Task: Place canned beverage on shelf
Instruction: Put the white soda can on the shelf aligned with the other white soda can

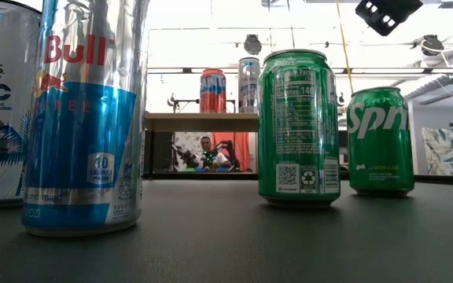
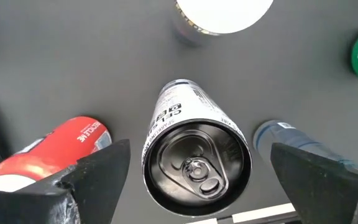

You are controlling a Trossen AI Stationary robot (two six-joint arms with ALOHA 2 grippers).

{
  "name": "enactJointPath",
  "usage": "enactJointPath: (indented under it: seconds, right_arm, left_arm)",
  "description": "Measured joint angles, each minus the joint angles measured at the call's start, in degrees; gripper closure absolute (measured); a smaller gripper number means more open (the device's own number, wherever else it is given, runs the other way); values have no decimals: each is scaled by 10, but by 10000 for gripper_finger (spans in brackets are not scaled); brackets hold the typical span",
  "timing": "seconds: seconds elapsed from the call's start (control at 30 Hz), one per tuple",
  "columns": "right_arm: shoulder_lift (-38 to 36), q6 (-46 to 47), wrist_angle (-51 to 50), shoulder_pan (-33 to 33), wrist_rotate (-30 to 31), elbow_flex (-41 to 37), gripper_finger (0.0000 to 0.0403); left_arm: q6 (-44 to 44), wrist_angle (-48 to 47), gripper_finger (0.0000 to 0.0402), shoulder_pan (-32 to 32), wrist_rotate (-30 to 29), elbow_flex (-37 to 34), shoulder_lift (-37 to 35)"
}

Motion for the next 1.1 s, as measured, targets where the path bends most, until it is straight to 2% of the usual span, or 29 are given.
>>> enactJointPath:
  seconds: [0.4, 0.6, 1.1]
  right_arm:
    - [0, -2, 0, 0, 1, 0, 122]
    - [0, -20, 0, 0, 30, 0, 122]
    - [0, -20, 0, 0, 43, 0, 122]
  left_arm:
    - [26, 3, 13, 7, 2, 13, -3]
    - [68, -4, 13, 18, 23, 9, -3]
    - [71, 12, 13, 26, 13, -3, 7]
